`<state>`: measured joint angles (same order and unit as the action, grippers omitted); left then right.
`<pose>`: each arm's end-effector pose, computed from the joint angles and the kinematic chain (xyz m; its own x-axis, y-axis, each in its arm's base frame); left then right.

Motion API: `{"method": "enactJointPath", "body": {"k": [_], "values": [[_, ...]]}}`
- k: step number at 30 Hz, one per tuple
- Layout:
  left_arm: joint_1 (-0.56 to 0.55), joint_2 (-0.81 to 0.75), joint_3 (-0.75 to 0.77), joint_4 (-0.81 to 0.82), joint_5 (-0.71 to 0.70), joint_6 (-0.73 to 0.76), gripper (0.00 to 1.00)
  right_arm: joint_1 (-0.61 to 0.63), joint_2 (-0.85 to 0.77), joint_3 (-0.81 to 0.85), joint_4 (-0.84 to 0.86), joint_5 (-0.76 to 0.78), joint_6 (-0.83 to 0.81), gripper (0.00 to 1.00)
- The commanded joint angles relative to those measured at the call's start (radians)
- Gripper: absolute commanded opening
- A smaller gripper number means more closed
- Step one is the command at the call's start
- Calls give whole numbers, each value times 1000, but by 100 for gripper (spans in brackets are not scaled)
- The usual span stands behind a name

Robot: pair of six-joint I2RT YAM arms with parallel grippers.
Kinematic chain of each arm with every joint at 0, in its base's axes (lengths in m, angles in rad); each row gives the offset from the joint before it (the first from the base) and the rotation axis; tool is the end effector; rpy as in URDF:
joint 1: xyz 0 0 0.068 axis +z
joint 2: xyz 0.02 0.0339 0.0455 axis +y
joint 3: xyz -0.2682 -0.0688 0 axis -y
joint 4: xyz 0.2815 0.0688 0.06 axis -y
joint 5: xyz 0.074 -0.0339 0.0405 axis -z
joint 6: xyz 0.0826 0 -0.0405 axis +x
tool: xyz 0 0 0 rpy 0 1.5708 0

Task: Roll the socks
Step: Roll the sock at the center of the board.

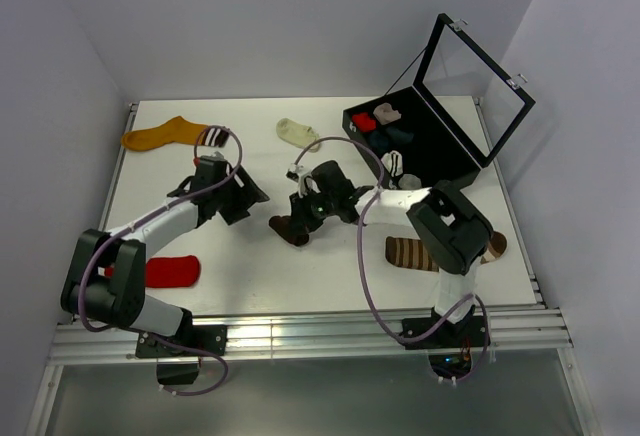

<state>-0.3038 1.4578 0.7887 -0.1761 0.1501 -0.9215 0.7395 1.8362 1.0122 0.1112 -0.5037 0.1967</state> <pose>0.3313 -0.1168 0.1360 -0.7426 -0.5925 -0.3121 -0.3325 0.7308 -0.5962 0.2955 0.3235 0.1108 -0.6419 -0.3539 -0.6803 -0.7490 0.4794 0.4574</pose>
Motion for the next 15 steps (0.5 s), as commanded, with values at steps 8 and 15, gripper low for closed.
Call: {"method": "enactJointPath", "body": {"k": [8, 15], "values": [[-46, -48, -121, 107, 143, -88, 72, -117, 152, 34, 128, -387, 243, 0], [-78, 7, -132, 158, 129, -123, 70, -140, 244, 37, 174, -429, 326, 0]]}}
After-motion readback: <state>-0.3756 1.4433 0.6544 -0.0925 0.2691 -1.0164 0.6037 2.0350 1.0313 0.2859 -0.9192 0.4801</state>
